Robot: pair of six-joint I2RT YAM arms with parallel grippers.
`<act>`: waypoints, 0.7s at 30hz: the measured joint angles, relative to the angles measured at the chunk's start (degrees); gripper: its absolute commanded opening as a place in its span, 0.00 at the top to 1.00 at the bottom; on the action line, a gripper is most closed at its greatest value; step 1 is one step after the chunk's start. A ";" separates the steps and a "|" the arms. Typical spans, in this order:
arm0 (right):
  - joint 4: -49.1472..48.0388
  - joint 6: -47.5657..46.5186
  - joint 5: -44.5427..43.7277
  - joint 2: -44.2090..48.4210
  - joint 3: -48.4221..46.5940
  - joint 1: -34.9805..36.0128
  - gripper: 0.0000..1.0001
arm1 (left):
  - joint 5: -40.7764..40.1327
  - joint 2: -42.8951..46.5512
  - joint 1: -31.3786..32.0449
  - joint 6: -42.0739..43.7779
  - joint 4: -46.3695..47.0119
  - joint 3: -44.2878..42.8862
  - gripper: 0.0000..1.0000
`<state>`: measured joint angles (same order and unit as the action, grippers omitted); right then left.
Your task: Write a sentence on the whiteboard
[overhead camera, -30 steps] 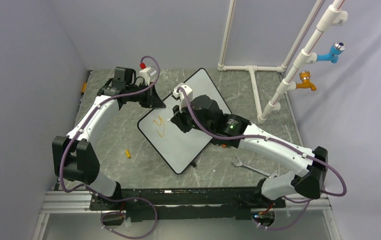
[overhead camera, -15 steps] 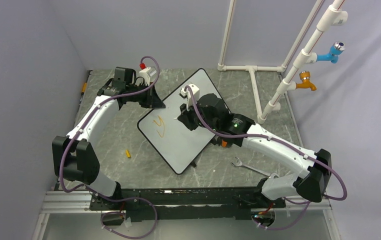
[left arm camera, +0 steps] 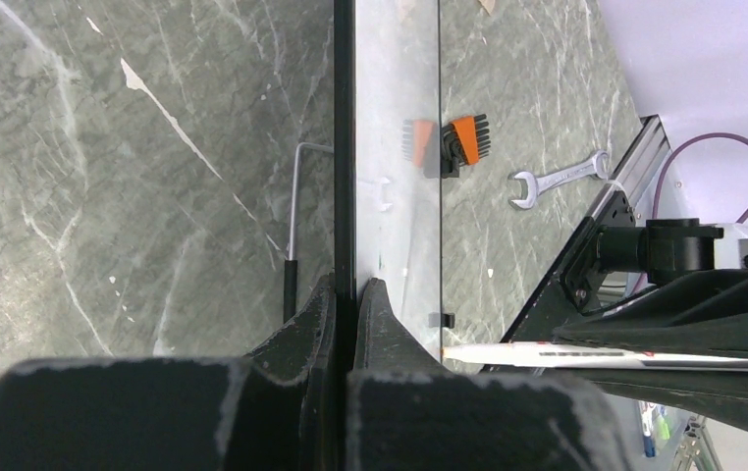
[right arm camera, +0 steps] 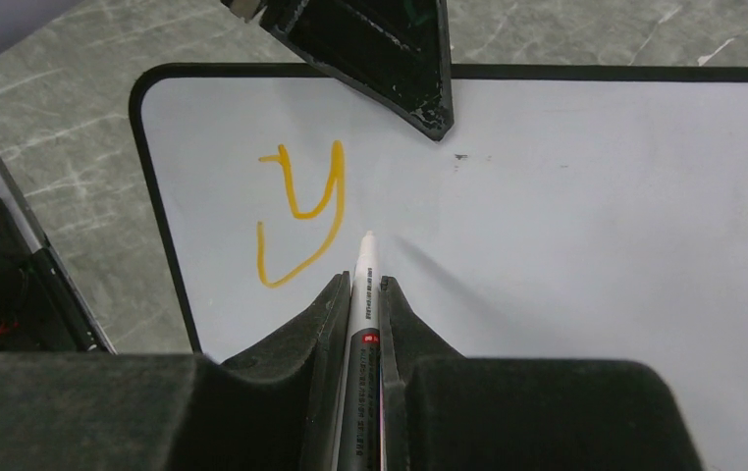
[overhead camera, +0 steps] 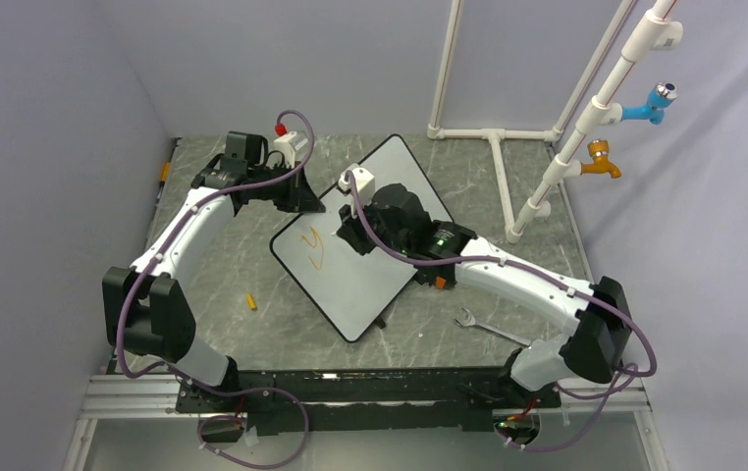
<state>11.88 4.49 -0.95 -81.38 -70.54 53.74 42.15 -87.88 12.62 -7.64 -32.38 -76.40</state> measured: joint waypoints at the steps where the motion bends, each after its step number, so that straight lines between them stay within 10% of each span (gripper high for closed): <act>1: -0.13 0.02 0.00 -0.50 0.00 -0.04 1.00 | 0.00 0.00 0.02 0.00 0.00 0.00 1.00; 21: -4.52 1.60 0.04 -4.79 -0.87 -1.86 1.00 | -0.22 0.04 0.11 0.02 0.00 0.00 1.00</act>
<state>7.35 6.09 -0.91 -86.17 -71.42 51.88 41.93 -87.83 12.73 -7.62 -32.38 -76.40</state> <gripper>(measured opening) 0.157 0.047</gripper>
